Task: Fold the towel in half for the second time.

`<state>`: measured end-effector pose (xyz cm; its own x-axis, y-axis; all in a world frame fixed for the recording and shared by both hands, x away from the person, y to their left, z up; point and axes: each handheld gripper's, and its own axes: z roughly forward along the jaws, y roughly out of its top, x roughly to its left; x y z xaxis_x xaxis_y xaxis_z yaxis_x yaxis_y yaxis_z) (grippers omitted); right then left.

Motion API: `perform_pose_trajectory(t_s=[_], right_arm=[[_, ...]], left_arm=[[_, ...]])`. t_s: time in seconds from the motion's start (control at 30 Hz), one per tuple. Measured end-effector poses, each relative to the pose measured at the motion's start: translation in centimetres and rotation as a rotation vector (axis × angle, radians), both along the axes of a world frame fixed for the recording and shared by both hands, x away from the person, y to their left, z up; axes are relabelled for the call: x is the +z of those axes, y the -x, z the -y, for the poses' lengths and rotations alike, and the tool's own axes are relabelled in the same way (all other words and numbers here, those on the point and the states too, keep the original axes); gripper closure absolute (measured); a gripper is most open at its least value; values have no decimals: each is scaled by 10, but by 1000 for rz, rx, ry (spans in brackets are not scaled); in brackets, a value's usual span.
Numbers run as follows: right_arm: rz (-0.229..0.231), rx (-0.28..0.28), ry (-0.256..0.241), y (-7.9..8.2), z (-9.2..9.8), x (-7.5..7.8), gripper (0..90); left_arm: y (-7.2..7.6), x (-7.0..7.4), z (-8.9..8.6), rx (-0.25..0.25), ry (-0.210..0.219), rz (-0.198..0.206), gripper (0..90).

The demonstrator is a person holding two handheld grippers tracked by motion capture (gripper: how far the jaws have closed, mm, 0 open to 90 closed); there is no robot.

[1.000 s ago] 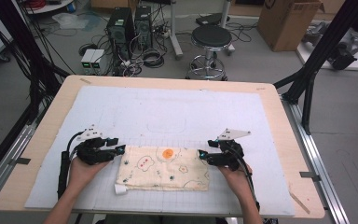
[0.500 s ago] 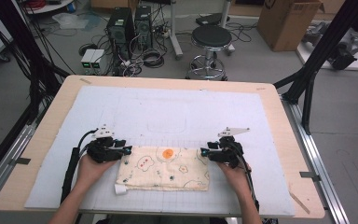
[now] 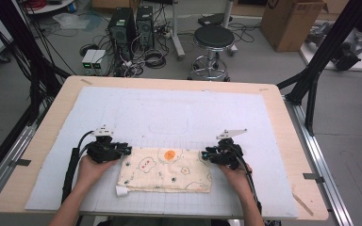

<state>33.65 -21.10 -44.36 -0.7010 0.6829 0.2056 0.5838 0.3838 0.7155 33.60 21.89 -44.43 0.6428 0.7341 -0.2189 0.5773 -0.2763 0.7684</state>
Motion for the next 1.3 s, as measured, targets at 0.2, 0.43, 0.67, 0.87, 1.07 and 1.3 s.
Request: perform_pose_trajectory(t_s=[0.2, 0.43, 0.67, 0.87, 1.07, 1.3], right_arm=[[6, -1, 13, 1, -2, 0, 681], [21, 13, 42, 4, -6, 2, 726], [-13, 41, 12, 5, -5, 1, 817], [-17, 57, 17, 7, -6, 4, 830], [-10, 65, -12, 6, -4, 13, 834], [0, 60, -27, -6, -6, 22, 836]], left_arm=[[0, -1, 3, -4, -16, -5, 704], [2, -1, 4, -18, -14, -3, 799], [3, 3, -1, -20, 5, 3, 823], [4, 5, -2, -20, 9, 13, 830], [6, 12, -5, 4, 31, 43, 832], [-4, 17, -10, 45, 58, 65, 837]])
